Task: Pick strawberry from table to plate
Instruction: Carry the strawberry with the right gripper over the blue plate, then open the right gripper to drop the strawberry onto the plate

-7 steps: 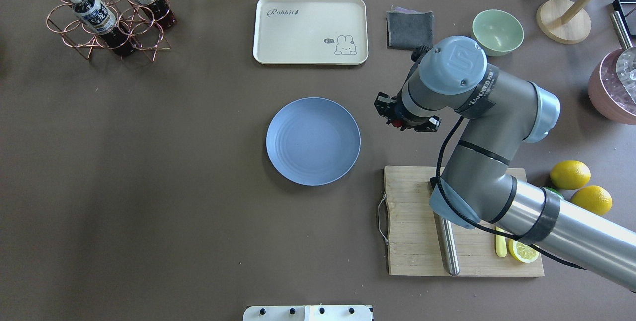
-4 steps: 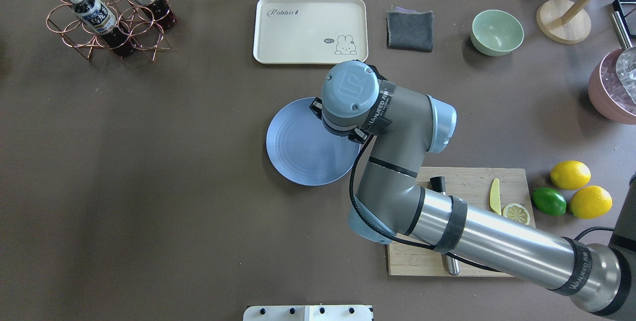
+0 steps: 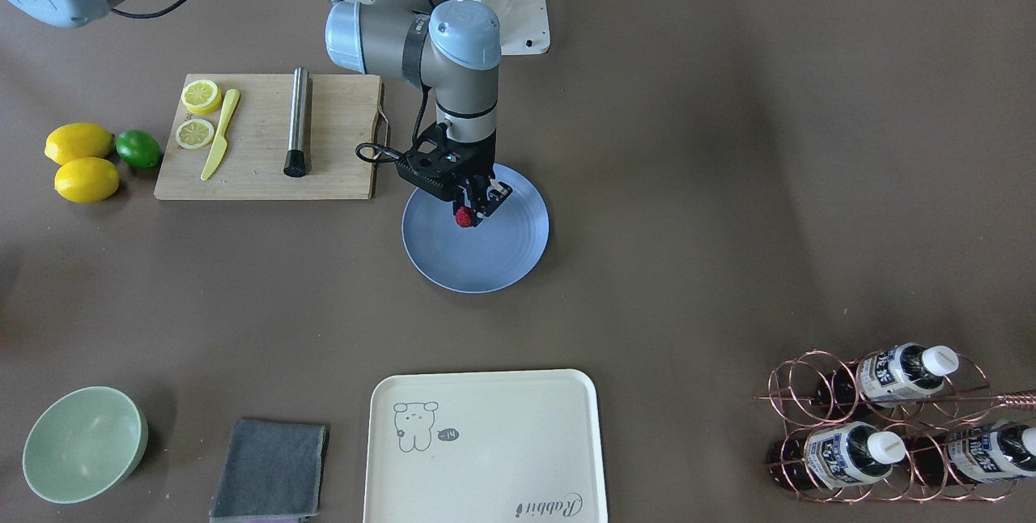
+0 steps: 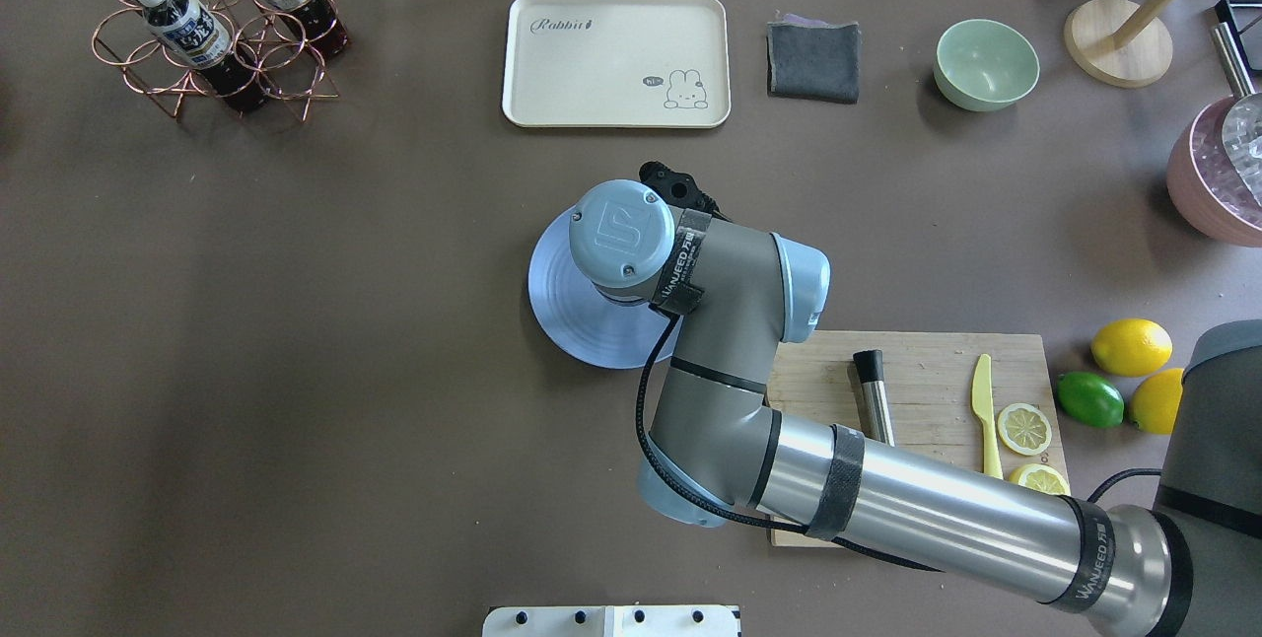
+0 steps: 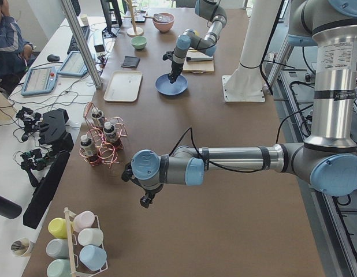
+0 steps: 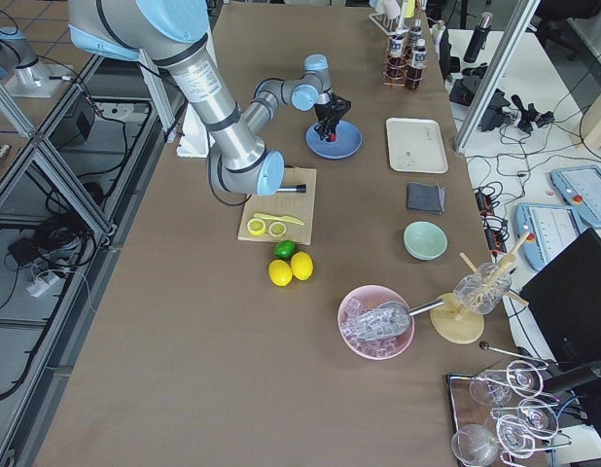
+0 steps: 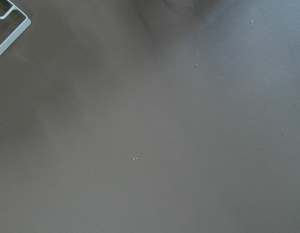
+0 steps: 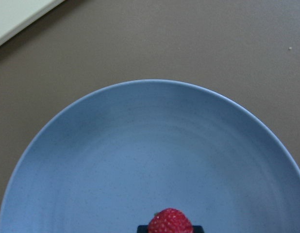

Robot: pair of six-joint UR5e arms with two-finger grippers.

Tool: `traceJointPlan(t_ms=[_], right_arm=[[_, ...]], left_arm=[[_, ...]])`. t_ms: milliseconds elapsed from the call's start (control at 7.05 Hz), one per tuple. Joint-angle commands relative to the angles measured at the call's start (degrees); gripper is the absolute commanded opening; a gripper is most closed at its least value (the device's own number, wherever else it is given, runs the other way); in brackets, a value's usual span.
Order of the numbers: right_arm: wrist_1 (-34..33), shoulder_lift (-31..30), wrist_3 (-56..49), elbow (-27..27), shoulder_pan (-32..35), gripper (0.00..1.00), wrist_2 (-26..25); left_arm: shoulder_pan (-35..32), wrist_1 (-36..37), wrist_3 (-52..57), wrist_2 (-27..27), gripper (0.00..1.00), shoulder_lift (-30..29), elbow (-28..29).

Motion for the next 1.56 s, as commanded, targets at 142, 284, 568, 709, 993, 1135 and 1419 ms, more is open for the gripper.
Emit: traceJointPlan(t_ms=[142, 284, 568, 709, 993, 1135, 1419], right_arm=[[0.0, 0.1, -0.2, -1.0, -0.9, 0.0, -1.4], [0.0, 0.1, 0.1, -1.5, -0.8, 0.29, -1.7], [0.0, 0.3, -1.2, -1.8, -0.9, 0.99, -2.1], [0.0, 0.5, -1.6, -1.8, -0.9, 1.0, -2.0], [-0.7, 1.7, -4.1, -1.2, 1.2, 1.0, 0.1], [-0.8, 1.5, -4.4, -0.4, 2.8, 1.0, 2.4], [-8.4, 1.1, -12.1, 4.0, 8.0, 1.0, 9.2]], left_arm=[[0.0, -0.2, 0.0, -0.1, 0.98, 0.0, 0.0], [0.0, -0.2, 0.0, 0.1, 0.98, 0.0, 0.0], [0.0, -0.4, 0.0, 0.1, 0.98, 0.0, 0.0], [0.0, -0.5, 0.0, 0.1, 0.98, 0.1, 0.0], [0.0, -0.5, 0.0, 0.1, 0.98, 0.0, 0.6], [0.0, -0.5, 0.0, 0.3, 0.98, 0.1, 0.6], [-0.1, -0.5, -0.1, 0.3, 0.98, 1.6, 0.5]])
